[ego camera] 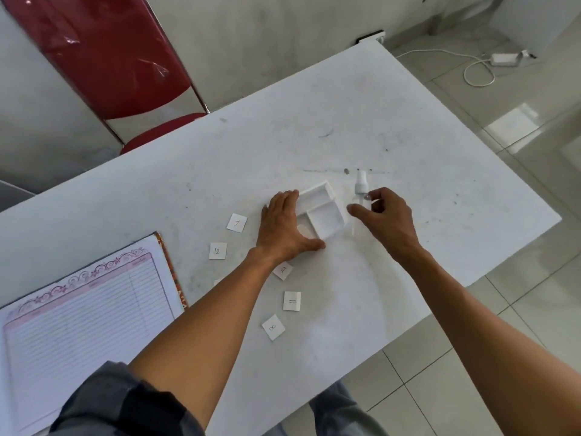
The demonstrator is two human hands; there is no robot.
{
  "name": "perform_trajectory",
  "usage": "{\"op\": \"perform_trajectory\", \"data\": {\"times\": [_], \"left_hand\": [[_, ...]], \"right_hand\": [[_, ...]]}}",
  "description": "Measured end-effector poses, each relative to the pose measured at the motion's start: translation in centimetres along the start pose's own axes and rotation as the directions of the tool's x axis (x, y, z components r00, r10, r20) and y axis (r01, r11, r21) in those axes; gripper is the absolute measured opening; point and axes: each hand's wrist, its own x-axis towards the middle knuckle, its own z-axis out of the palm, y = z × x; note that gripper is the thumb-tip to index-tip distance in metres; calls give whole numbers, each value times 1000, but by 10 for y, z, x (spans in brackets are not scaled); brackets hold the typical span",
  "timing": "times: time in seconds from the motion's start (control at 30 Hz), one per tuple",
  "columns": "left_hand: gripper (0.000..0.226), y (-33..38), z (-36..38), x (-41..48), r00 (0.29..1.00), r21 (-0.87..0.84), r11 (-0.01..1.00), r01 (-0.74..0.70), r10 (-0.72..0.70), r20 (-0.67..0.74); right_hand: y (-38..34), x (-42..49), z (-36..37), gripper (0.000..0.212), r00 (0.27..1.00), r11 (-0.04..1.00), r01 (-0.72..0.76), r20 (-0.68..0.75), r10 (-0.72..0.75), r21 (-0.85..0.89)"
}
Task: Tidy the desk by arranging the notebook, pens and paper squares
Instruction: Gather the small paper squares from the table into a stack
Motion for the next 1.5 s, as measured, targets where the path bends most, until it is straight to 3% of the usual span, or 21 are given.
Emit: {"op": "perform_trajectory", "data": {"times": [0.23, 0.6, 0.77, 0.87, 1.0, 1.07, 1.13, 1.23, 1.5], "left_hand": [[117, -2, 4, 1, 999, -22, 999, 45, -44, 23], [118, -7, 6, 0, 999, -16, 1000, 25, -25, 20], [126, -10, 3, 2, 997, 96, 995, -16, 9, 71], [127, -17, 0, -4, 998, 135, 989, -67, 67, 2], [112, -21, -3, -29, 990, 23, 998, -65, 67, -125], [97, -21, -3, -45, 984, -52, 998, -35, 26, -176], [79, -25, -2, -64, 969, -78, 997, -24, 4, -246], [55, -35, 5, -92, 945, -97, 995, -18, -15, -328], [39, -48, 31, -145, 938, -204, 975, 88, -150, -312]], "right_hand": [[-16, -7, 22, 30, 973, 974, 223, 57, -226, 47], [1, -12, 48, 43, 958, 947, 285, 65, -278, -150], [-1, -13, 46, 61, 958, 939, 286, 57, -281, -190], [3, -25, 41, 65, 961, 945, 268, -22, -276, -186], [20, -56, 41, 49, 954, 947, 267, -93, -287, -177], [30, -72, 45, 38, 958, 945, 272, -46, -285, -183], [40, -87, 52, 31, 959, 942, 280, 97, -266, -184], [57, -103, 64, 35, 908, 877, 368, 325, -266, -310], [61, -108, 83, 45, 782, 654, 609, 478, -400, -449]]}}
